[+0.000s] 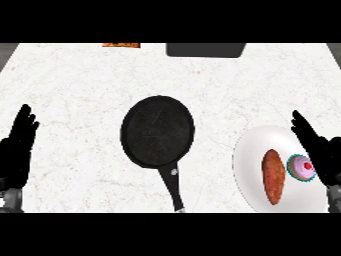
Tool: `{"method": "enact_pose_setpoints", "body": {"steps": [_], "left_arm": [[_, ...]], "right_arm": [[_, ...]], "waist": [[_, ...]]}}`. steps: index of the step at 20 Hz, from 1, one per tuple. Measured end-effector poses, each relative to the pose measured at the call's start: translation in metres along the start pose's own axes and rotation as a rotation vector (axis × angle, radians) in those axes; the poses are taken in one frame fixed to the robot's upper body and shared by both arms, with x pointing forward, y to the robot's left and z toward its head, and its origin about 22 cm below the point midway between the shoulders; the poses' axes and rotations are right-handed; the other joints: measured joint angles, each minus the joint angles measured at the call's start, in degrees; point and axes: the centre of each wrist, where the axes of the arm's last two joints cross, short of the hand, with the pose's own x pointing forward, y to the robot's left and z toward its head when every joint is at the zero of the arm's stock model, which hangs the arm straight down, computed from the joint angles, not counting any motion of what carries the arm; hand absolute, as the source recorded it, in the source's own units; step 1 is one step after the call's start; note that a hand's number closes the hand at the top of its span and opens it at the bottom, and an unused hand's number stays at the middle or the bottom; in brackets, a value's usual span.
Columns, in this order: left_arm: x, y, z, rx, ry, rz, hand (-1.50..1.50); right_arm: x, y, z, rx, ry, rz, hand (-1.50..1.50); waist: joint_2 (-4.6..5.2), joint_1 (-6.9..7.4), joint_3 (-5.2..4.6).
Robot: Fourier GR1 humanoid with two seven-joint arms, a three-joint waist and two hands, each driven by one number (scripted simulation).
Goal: Pick the cupcake from the plate and place it in the pan
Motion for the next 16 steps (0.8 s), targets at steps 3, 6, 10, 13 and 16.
{"method": "enact_pose_setpoints", "body": {"steps": [3, 6, 10, 13, 16], "left_arm": [[-0.005, 0.000, 0.001, -0.030, -0.016, -0.042, 0.00], [-0.009, -0.002, 0.005, -0.092, -0.050, -0.117, 0.00], [-0.019, -0.005, 0.013, -0.151, -0.028, -0.161, 0.00], [-0.022, -0.003, 0.019, -0.178, -0.023, -0.180, 0.00], [-0.020, -0.001, 0.022, -0.202, -0.029, -0.188, 0.00]], "right_arm": [[0.020, -0.011, -0.010, -0.079, -0.071, -0.043, -1.50], [0.050, -0.025, -0.018, -0.230, -0.190, -0.129, -1.50], [0.035, -0.068, -0.002, -0.549, -0.072, -0.035, -1.50], [0.020, -0.073, 0.026, -0.688, 0.023, -0.047, -1.50], [0.018, -0.084, 0.057, -0.708, 0.106, 0.076, -1.50]], "waist": [[-0.32, -0.72, 0.27], [-0.61, -1.32, 0.39], [-0.92, -3.87, 0.16], [-1.20, -4.19, 0.22], [-1.18, -3.88, 0.23]]}}
